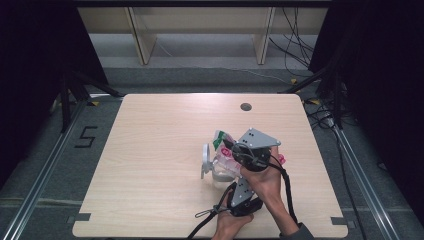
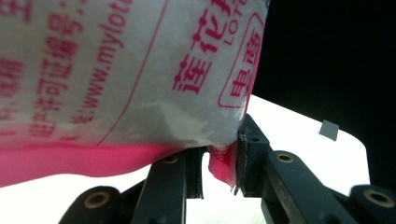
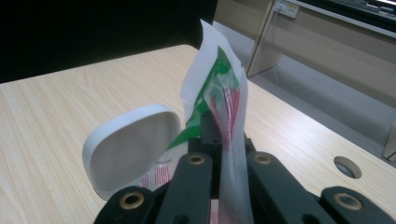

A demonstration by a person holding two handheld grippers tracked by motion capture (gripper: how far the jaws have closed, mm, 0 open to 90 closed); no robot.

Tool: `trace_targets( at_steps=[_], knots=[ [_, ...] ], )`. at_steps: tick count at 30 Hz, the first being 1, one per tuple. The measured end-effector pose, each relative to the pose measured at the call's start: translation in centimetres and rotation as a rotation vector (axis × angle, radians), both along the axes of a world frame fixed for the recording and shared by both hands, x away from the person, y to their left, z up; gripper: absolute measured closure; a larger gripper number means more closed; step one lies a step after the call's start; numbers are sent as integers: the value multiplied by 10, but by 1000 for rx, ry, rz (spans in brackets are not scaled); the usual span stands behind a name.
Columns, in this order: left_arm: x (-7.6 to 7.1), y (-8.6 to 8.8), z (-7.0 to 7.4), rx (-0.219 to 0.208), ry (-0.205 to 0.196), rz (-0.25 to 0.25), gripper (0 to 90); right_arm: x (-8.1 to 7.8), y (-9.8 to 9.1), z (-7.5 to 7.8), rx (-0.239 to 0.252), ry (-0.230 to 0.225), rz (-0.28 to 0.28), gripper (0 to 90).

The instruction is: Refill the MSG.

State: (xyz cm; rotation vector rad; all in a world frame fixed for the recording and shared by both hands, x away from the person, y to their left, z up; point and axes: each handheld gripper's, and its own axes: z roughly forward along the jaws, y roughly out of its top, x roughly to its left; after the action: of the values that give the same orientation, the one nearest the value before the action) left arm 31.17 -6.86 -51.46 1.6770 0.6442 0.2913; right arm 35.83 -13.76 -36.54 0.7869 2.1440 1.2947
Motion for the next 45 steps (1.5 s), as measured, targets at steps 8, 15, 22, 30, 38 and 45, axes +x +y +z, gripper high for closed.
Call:
trace_targets(
  at_steps=[8,15,22,30,38,45],
  knots=[
    [0,0,1,-6,-2,1,750,1,2,0,-9,-16,9,900],
    [0,0,1,-9,1,2,749,1,2,1,-24,-31,6,900],
    [1,0,2,-13,2,-2,750,2,4,0,-34,-54,1,900],
    [1,-1,3,-21,1,-1,751,2,6,1,-54,-74,7,900],
    [2,-1,3,-22,1,1,754,1,8,1,-30,-30,-2,900],
    [2,-1,4,-27,-5,5,756,1,9,2,-48,-68,7,900]
  ],
)
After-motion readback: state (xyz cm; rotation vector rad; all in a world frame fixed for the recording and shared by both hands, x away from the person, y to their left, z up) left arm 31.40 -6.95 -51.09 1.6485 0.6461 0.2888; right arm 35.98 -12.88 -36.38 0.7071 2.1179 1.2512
